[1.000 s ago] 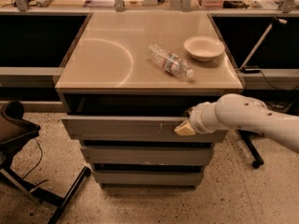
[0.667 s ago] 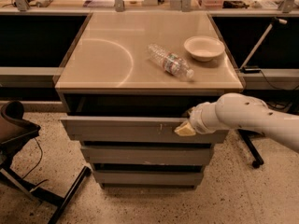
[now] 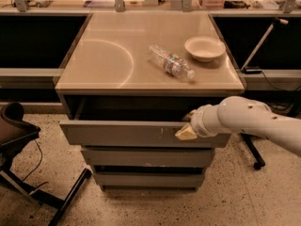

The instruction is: Open top drawer

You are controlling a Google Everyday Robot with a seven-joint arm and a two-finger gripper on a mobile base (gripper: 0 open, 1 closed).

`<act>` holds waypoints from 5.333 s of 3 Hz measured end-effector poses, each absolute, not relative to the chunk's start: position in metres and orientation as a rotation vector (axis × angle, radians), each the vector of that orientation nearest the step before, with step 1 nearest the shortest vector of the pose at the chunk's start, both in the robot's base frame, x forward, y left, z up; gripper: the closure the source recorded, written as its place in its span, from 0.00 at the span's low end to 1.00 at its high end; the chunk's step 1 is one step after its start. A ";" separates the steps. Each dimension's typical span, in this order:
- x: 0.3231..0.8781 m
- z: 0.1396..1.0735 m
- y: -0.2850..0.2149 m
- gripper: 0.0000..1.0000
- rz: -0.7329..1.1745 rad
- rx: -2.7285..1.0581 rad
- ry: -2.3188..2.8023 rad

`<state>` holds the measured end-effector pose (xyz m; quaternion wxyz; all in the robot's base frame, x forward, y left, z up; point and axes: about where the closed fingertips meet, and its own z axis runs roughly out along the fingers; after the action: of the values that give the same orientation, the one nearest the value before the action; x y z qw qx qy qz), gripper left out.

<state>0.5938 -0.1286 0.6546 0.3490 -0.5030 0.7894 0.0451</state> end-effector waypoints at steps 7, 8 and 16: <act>0.543 0.655 -0.134 1.00 0.109 -1.286 2.027; 0.527 0.654 -0.135 1.00 0.111 -1.277 2.026; 0.486 0.652 -0.140 1.00 0.029 -1.300 2.054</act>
Offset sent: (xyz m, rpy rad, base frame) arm -0.5045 -0.0526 -0.1037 0.2690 -0.0314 -0.0488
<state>0.4857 -0.1396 0.6521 0.3478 -0.5014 0.7922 0.0111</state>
